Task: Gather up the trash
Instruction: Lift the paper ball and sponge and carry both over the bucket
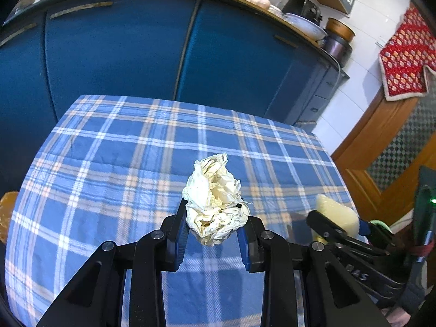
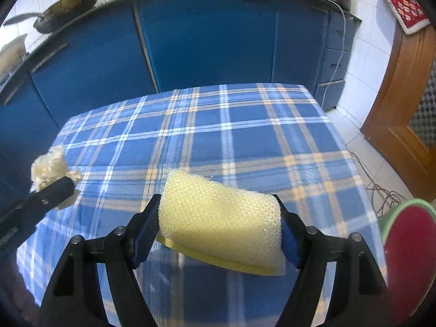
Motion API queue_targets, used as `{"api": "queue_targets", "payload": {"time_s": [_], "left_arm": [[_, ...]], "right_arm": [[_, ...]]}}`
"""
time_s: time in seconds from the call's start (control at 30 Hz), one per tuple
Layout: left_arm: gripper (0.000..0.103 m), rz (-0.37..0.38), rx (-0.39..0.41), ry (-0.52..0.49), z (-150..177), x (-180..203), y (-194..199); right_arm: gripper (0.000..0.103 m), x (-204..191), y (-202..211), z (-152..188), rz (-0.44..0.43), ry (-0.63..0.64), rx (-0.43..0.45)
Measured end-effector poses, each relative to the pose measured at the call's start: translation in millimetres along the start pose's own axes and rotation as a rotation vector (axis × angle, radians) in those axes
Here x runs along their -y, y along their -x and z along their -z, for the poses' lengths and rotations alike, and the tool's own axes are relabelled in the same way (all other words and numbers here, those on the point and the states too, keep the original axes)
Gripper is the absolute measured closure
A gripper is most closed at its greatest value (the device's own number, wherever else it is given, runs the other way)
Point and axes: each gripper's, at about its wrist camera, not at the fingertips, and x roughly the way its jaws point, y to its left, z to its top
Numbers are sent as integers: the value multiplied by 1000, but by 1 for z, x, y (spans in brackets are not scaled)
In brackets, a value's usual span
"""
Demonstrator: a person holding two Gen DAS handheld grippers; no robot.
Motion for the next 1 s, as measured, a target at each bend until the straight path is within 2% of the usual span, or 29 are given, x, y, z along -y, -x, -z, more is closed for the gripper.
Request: {"api": "queue_targets", "payload": {"time_s": [0.4,0.8,1.0], "left_arm": [[71,82,-3,-79,22,54,25],[71,176,-35,-196,48,125,34],[71,219,-62,-247,63,157,31]], "right_arm": [[25,55,74,38,-3,-91,60],[25,133,130,79,76,-252,113],[24,177,141,97,115,-340,114]]}}
